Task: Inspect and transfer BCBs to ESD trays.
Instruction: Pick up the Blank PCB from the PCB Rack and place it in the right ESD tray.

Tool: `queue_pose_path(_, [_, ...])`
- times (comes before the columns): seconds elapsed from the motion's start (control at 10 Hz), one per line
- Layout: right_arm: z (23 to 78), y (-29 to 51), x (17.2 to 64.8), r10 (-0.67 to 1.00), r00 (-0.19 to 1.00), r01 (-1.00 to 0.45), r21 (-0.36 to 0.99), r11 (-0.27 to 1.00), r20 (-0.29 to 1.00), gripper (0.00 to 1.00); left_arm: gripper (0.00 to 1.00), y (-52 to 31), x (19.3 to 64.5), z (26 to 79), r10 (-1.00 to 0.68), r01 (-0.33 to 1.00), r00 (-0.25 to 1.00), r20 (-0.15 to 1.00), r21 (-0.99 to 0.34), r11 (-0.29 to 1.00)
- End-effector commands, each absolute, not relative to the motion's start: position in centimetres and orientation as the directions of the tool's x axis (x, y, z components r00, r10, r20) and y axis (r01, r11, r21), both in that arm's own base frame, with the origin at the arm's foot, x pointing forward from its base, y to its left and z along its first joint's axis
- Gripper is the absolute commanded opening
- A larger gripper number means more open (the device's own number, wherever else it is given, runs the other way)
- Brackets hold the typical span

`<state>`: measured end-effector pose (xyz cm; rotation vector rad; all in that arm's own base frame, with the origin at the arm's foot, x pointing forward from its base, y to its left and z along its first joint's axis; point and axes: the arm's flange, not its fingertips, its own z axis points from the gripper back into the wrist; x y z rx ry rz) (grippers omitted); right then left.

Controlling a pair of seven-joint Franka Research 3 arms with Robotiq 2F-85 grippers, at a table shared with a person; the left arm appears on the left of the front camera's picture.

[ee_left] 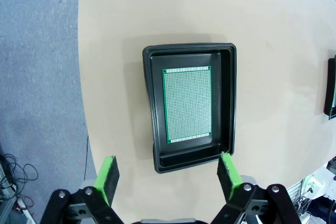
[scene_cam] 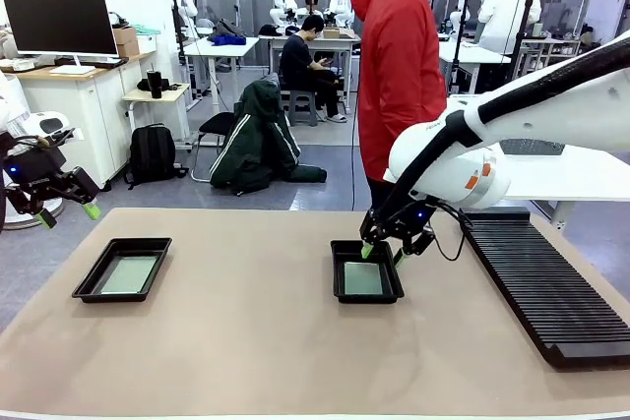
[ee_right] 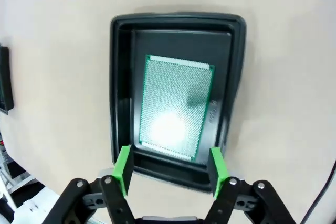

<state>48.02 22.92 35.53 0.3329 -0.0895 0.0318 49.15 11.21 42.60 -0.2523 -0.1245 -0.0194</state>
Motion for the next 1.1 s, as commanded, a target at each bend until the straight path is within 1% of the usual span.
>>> queue_pose_path(0.0, [38.1,23.8,47.5,0.012,0.999,-0.022,0.22,0.975,0.048,0.94,1.0,11.3,49.2,42.4,0.003,0.029,0.991,0.131,-0.247,0.969])
queue_pose_path(0.1, [38.8,23.8,47.3,0.01,0.999,-0.018,0.197,0.98,0.042,1.0,1.0,11.3,49.2,42.4,0.003,0.029,0.991,0.131,-0.247,0.969])
queue_pose_path(0.4, [40.4,23.5,47.1,0.012,1.0,-0.015,0.119,0.993,0.028,1.0,1.0,11.3,49.2,42.4,0.003,0.029,0.991,0.131,-0.247,0.969])
queue_pose_path(0.6, [41.2,23.3,47.1,0.009,1.0,-0.011,0.094,0.996,0.021,1.0,1.0,11.3,49.2,42.4,0.003,0.029,0.991,0.131,-0.247,0.969])
queue_pose_path(0.8, [41.5,22.8,47.7,-0.001,1.0,-0.001,0.098,0.995,0.02,1.0,1.0,11.3,49.2,42.4,0.003,0.029,0.991,0.131,-0.247,0.969])
queue_pose_path(0.9, [40.9,23.0,47.1,0.032,0.999,-0.035,0.125,0.992,0.023,1.0,1.0,11.3,49.2,42.4,0.003,0.029,0.991,0.131,-0.247,0.969])
queue_pose_path(1.0, [40.9,23.0,47.1,0.032,0.999,-0.035,0.125,0.992,0.023,1.0,1.0,11.3,49.2,42.4,0.003,0.029,0.991,0.131,-0.247,0.969])
